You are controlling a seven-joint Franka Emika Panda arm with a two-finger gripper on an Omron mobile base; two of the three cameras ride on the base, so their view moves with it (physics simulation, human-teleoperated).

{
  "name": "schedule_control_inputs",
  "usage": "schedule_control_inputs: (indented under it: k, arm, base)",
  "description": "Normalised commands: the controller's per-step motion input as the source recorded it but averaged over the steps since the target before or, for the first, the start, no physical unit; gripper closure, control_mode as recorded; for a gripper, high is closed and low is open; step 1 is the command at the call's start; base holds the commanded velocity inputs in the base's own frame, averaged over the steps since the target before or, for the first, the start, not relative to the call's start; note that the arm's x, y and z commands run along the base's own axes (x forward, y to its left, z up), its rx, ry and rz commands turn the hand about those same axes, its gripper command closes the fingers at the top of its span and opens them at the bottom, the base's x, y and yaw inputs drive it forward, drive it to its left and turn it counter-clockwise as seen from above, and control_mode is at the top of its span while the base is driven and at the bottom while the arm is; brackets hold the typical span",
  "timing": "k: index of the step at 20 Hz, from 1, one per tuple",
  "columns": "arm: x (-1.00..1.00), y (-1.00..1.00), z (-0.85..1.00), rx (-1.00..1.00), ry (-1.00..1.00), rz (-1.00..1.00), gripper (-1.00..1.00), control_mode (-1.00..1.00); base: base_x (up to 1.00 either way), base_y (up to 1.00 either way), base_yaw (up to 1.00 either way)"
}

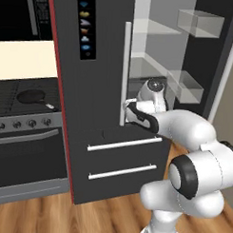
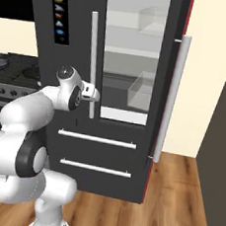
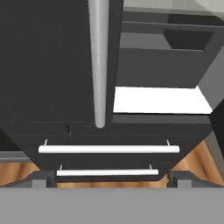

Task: Place one of the steaks on the plate and the other in the bowl. Then place the bowl in the fridge.

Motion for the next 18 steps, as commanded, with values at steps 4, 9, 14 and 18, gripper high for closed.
schedule_control_inputs:
  k: [4,9,14,18]
  arm:
    - [0.54,0.24,0.27,0.0,-0.19,0.0,-1.0,-1.0]
    - [0.3,0.16,0.42,0.03,-0.11,-0.02,-1.0,-1.0]
    - [0.17,0.0,0.21,0.01,0.0,-0.02,-1.0,-1.0]
    - [0.21,0.0,0.08,0.0,0.0,0.0,-1.0,-1.0]
  base:
    - [0.0,0.0,0.0]
    - [0.0,0.0,0.0]
    - [0.0,0.0,0.0]
    - [0.0,0.0,0.0]
